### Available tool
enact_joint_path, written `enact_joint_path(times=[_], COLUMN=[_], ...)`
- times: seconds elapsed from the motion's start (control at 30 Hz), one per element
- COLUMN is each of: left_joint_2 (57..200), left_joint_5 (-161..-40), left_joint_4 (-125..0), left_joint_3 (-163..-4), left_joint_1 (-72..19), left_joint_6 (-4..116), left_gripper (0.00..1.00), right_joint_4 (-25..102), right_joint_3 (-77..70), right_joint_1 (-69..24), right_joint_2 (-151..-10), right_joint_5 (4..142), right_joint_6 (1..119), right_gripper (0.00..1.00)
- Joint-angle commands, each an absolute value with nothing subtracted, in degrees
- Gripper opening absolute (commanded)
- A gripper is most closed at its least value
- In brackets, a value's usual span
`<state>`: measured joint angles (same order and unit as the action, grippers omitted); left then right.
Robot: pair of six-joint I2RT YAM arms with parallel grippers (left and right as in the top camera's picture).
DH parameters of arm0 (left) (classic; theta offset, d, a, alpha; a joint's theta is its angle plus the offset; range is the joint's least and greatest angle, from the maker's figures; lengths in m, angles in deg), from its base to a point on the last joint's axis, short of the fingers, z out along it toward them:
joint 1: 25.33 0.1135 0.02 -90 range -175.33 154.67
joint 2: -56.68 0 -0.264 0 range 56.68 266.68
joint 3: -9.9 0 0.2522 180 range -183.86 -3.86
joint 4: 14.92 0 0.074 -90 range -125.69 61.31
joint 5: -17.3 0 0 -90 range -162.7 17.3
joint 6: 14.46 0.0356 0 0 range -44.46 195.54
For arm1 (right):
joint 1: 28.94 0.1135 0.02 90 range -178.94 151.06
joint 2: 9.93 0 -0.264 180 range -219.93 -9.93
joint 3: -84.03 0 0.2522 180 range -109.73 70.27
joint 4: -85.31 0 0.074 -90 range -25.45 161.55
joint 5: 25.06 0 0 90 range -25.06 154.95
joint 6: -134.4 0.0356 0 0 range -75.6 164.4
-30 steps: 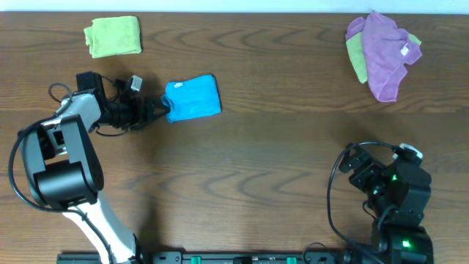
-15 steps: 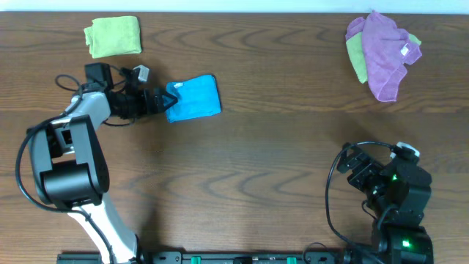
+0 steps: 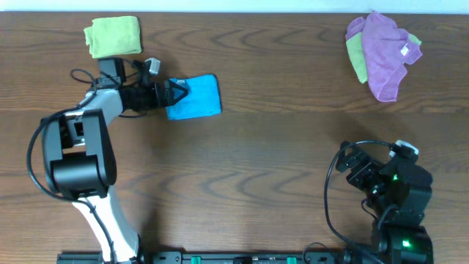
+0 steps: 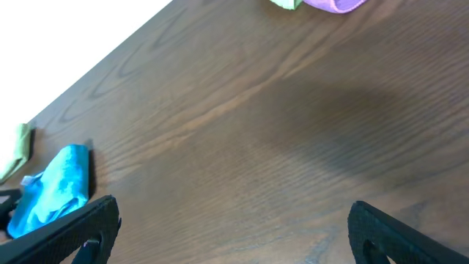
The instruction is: Fold the cloth
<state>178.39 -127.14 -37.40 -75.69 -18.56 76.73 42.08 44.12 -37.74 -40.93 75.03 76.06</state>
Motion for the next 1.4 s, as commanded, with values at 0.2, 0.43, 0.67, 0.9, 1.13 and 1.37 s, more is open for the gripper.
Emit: enact_joint_path(times=[0.2,0.43,0.67,0.9,1.13,1.37], left_joint_2=[187.8,188.5,188.4,188.1,188.2,188.2], left_joint_5=[-122.8,-125.1,-131.2,-129.2,-126.2,-126.0], left_joint_4=[-33.8,-27.4,-27.9,-36.2,-43.7,-44.3], left_joint_3=[-73.7,-74.3,-81.6,-98.8,-113.1,-117.0], left_joint_1=[-25.6,-25.8,-25.3,-24.6,-19.9,-13.0], left_joint_6=[69.3,63.1,63.1,66.7,69.6,69.6], left_gripper=[0.41,0.06,0.06,0.05,0.06,0.06], right_joint_4=[42.3,42.2,42.2,42.2,42.1,42.0], right_joint_3=[43.7,43.7,43.7,43.7,43.7,43.7], right_joint_1=[-38.2,-38.2,-38.2,-38.2,-38.2,-38.2], right_joint_2=[-40.8,-40.8,-40.8,-40.8,-40.9,-41.1], right_joint_5=[77.2,77.2,77.1,77.0,77.0,76.9], right_joint_6=[77.0,77.0,76.9,76.9,76.0,76.0], right_gripper=[0.99,0.99,0.99,0.99,0.99,0.99])
